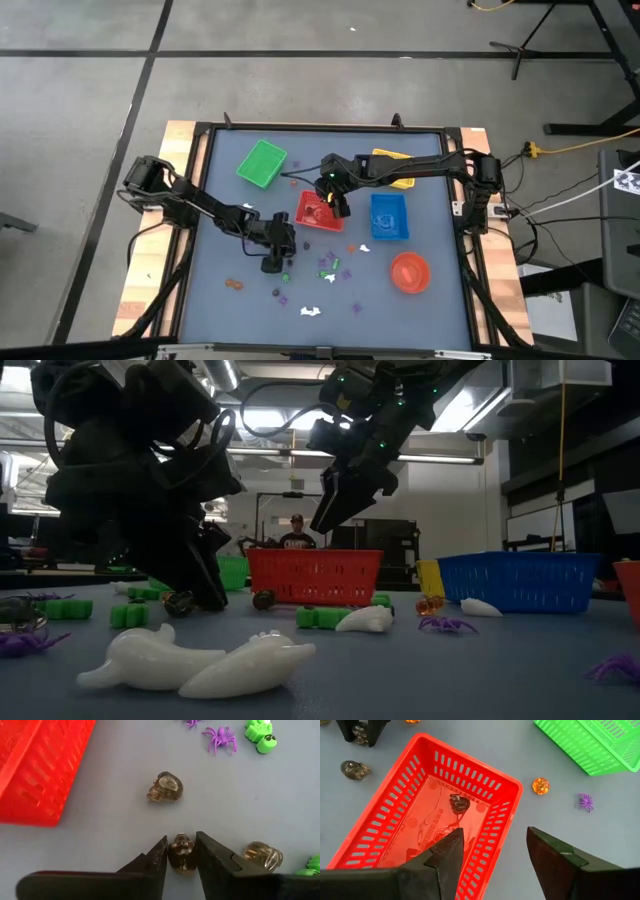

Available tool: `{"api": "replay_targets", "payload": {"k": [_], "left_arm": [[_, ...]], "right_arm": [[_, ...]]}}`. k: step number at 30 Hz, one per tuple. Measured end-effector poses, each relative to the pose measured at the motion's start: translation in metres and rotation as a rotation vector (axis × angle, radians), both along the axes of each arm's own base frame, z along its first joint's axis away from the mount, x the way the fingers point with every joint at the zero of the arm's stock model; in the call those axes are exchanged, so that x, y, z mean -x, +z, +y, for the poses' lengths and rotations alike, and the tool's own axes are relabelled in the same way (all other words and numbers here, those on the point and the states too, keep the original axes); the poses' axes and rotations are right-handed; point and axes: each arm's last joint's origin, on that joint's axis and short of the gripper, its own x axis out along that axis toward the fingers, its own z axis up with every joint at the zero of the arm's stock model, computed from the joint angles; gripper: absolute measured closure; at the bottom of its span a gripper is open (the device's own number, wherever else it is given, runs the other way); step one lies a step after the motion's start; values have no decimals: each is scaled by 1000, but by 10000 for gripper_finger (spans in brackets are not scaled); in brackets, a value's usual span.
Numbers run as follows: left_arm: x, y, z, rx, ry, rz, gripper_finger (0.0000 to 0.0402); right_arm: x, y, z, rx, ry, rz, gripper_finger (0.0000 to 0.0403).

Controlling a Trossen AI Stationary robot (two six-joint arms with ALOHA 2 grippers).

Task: Sort Halloween decoration
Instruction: Put the black skull toy into the red bin

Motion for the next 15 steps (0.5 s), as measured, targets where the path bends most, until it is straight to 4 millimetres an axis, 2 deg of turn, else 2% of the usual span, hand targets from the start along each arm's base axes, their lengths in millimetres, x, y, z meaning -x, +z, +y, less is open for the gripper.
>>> {"api": "replay_targets", "payload": {"k": [6, 15], "left_arm": [[0, 0, 0, 0, 1, 0, 341], [0, 0, 0, -1, 1, 1, 342]], "right_arm": [[0, 0, 0, 0, 0, 0, 187], [4, 5, 0, 2, -2, 12, 187]]}}
